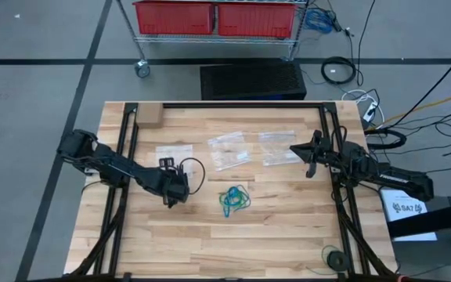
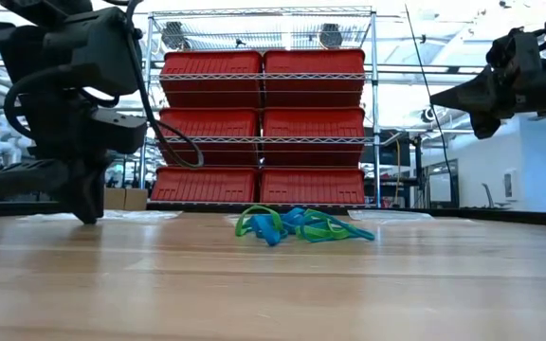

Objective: Sort rubber bands
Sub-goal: Open the top left transparent zip bag

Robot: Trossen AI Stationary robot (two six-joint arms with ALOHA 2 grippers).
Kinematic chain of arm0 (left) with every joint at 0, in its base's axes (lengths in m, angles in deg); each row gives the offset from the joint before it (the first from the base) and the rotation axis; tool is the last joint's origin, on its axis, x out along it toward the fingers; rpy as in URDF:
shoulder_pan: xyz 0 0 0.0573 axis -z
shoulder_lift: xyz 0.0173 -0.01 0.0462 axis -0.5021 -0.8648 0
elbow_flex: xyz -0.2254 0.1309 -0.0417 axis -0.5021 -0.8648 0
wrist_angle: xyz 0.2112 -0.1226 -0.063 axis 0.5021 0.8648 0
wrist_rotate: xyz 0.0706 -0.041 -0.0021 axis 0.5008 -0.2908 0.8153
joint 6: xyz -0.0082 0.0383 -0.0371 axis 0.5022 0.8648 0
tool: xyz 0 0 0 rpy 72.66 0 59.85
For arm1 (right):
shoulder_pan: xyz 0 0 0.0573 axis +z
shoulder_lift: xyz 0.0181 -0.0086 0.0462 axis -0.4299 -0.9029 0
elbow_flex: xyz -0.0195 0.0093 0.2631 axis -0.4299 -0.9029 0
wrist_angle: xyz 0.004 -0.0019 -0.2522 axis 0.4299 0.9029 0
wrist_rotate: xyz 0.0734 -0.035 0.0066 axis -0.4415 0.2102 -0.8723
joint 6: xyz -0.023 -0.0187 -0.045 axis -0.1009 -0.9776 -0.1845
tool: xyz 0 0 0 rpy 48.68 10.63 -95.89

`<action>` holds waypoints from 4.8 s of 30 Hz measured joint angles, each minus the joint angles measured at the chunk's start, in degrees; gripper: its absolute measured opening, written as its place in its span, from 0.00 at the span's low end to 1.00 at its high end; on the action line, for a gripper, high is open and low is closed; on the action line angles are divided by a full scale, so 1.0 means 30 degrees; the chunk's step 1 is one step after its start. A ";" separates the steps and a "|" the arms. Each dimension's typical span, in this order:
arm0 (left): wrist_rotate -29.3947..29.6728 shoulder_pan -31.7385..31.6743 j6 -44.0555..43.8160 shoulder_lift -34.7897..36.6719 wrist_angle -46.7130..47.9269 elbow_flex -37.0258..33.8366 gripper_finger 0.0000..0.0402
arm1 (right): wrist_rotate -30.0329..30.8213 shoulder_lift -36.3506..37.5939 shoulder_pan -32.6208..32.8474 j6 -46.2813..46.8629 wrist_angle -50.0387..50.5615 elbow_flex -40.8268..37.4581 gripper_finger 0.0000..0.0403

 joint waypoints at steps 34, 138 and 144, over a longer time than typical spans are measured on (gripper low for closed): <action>0.1547 -0.1615 0.5213 0.3960 -0.5660 0.4605 0.00 | -0.1404 -0.2986 0.0077 0.0281 -0.5795 0.0000 0.04; -1.1106 -0.8282 0.4531 0.9900 -3.0336 -0.5104 0.33 | 0.2024 -2.2335 0.5770 -0.5608 -1.3358 1.2604 0.00; -1.1048 -0.8109 0.4269 0.8864 -3.0281 -0.4079 0.35 | 0.2006 -2.3190 0.5770 -0.5114 -1.4200 1.2597 0.00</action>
